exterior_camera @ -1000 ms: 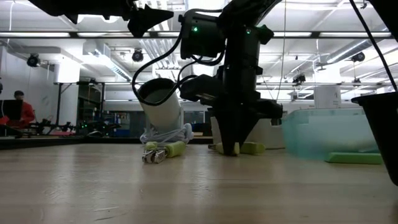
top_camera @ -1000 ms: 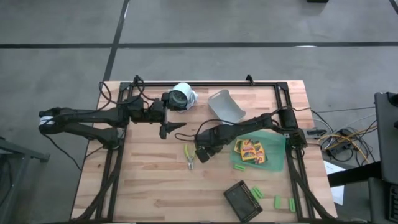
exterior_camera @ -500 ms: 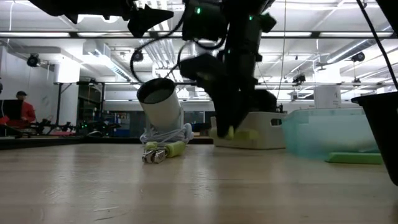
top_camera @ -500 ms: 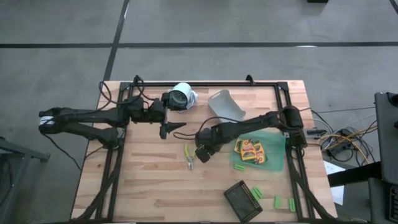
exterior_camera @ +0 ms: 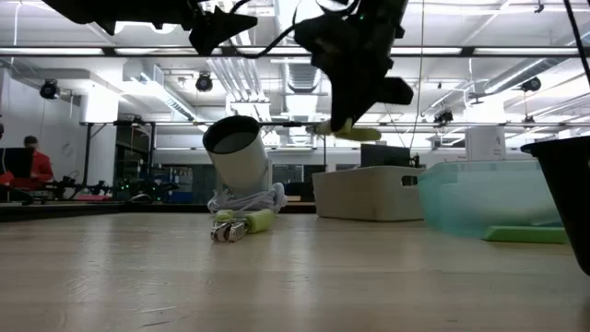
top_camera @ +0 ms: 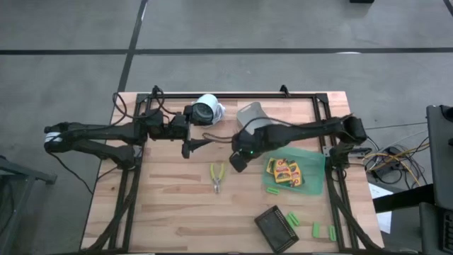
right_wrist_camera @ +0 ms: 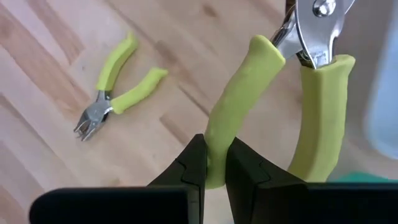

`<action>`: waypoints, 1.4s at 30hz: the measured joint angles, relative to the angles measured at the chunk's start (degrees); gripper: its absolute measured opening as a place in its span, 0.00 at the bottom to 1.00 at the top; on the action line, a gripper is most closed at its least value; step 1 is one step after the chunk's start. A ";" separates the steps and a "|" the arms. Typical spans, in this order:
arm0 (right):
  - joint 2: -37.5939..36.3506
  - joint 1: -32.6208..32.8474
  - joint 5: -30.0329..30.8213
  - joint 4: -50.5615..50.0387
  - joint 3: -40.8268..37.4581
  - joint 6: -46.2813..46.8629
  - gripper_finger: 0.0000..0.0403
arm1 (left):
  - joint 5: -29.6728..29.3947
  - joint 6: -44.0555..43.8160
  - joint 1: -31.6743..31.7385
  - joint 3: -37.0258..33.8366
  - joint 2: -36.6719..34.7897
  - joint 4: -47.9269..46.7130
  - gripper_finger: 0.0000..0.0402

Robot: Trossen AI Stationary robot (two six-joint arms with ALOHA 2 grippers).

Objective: Pick & Place School Supplies
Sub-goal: Put the green hole puncher into the gray bin

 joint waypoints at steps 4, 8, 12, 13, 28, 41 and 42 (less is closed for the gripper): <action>-2.27 -2.56 1.41 -2.89 -0.13 -1.46 0.07 | 0.00 -0.04 0.01 0.00 0.00 0.00 0.82; -4.45 -5.10 2.78 -3.37 -0.17 -3.71 0.07 | 0.00 -0.07 0.00 0.00 0.00 0.02 0.82; -4.56 -7.99 2.71 -3.35 -0.39 -7.35 0.07 | -0.06 -0.17 0.02 0.00 0.00 0.00 0.82; -4.58 -8.82 2.69 -3.38 -0.47 -8.17 0.07 | -0.07 -0.15 0.02 0.00 0.00 0.02 0.82; -4.56 -19.54 -3.46 -3.28 -2.35 -17.60 0.08 | 0.02 2.69 0.01 0.00 0.00 -0.02 0.82; -4.50 -25.21 -8.11 9.56 -15.25 -18.37 0.08 | -0.14 5.05 0.02 0.00 0.00 0.00 0.82; -4.50 -25.57 -8.97 11.17 -16.36 -18.43 0.08 | -0.51 5.08 0.04 0.00 0.00 -0.02 0.82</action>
